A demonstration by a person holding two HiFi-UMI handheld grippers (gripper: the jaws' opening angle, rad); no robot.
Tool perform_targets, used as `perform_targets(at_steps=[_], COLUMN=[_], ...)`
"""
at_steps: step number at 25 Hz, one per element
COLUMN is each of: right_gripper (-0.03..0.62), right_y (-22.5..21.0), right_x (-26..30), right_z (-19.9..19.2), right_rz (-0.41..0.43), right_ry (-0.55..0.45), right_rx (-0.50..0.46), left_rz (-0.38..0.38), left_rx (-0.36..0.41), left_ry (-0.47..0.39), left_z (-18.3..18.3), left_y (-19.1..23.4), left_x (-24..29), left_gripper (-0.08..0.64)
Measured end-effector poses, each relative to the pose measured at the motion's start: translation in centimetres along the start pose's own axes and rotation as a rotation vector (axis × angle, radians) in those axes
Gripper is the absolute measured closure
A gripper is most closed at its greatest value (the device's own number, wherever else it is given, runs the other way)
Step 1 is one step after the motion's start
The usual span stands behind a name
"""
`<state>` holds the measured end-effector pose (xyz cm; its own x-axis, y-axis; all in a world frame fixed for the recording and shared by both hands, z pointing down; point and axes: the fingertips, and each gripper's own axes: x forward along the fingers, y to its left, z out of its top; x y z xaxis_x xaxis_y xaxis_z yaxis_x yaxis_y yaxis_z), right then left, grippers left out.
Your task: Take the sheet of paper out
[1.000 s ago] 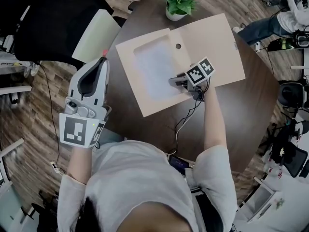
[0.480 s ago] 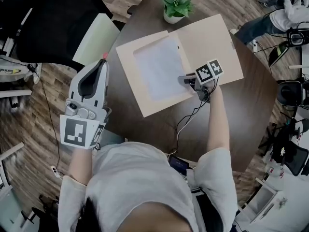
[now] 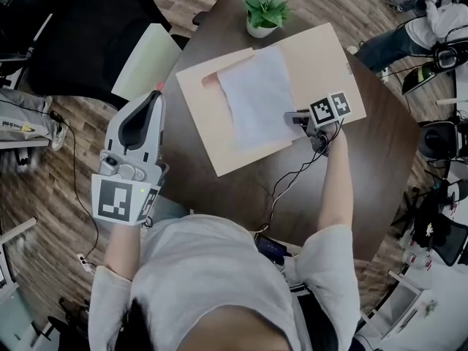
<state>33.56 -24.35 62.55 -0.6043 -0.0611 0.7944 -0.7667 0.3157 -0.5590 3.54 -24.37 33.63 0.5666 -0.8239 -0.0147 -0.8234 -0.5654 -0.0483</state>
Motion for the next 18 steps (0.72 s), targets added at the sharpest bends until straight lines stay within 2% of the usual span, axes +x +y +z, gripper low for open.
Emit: perform_targets(at_steps=[18], right_gripper=[0.578], right_y=[-1.9], right_x=[-7.9], right_z=[-1.0], right_rz=[-0.119], right_ry=[-0.241], right_rx=[0.075], left_rz=[-0.075], left_rx=[0.007], left_ry=[-0.028], left_z=[1.4], left_y=[-2.1], left_x=[0.9], left_gripper=[0.551])
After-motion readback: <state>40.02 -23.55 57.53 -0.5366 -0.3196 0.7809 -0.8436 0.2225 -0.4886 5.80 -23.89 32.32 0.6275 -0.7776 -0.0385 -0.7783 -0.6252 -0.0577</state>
